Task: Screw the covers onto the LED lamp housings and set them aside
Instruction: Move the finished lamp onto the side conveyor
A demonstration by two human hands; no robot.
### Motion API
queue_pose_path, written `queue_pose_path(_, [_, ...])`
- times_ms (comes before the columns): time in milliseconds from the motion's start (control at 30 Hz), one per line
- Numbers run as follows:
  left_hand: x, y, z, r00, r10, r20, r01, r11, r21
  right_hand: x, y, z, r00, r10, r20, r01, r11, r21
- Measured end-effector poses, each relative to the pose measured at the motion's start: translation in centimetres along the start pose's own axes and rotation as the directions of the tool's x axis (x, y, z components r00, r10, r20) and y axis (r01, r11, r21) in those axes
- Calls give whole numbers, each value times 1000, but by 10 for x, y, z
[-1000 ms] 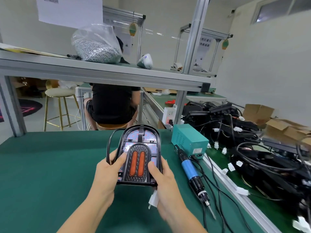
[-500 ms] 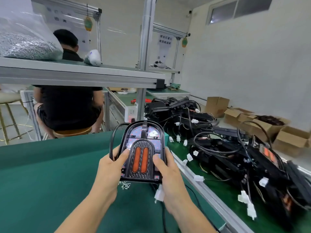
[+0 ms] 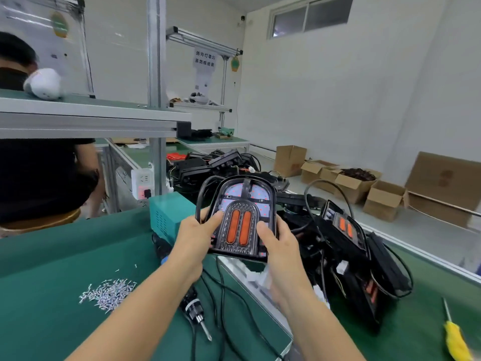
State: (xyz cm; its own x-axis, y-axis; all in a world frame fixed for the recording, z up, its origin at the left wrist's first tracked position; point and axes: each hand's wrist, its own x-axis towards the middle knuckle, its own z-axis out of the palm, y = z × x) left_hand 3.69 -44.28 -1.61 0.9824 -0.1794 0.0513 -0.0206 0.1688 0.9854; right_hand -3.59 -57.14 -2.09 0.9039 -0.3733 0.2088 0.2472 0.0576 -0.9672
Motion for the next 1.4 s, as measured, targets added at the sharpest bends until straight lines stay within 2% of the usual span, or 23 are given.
queue_pose_path(367, [37, 27, 90, 964, -116, 238, 157, 974, -162, 56, -50, -70, 954, 72, -293, -72, 997, 13])
queue_pose_path(533, [41, 30, 116, 958, -44, 282, 47, 999, -5, 85, -61, -99, 905, 132, -405, -112, 991, 73])
queue_pose_path(633, [36, 29, 130, 943, 75, 324, -118, 986, 116, 101, -60, -112, 880, 157, -447, -128, 987, 94])
queue_pose_path(700, [34, 27, 139, 908, 182, 378, -294, 919, 264, 108, -61, -115, 865, 172, -472, -155, 985, 75])
queue_pose_path(733, [34, 26, 144, 880, 232, 415, -392, 849, 356, 110, -63, -116, 857, 191, -479, -176, 981, 77])
queue_pose_path(800, [37, 24, 155, 812, 293, 505, -562, 622, 545, 117, -62, -120, 845, 227, -485, -215, 973, 80])
queue_pose_path(867, [40, 21, 161, 782, 277, 558, -623, 388, 679, 121, -62, -124, 826, 263, -499, -266, 962, 67])
queue_pose_path(933, [44, 17, 163, 782, 269, 562, -622, 275, 733, 125, -62, -128, 818, 279, -504, -305, 952, 32])
queue_pose_path(1067, [52, 8, 160, 764, 321, 560, -629, 173, 758, 132, -60, -127, 836, 254, -486, -348, 931, -111])
queue_pose_path(1267, [60, 1, 162, 732, 306, 608, -665, 132, 735, 139, -52, -131, 830, 238, -505, -378, 905, -194])
queue_pose_path(1333, [64, 2, 163, 724, 311, 615, -672, 118, 731, 142, -48, -133, 809, 121, -575, -389, 844, -369])
queue_pose_path(1400, [66, 2, 164, 718, 314, 622, -675, 98, 731, 140, -46, -136, 854, -95, -511, -296, 719, -628])
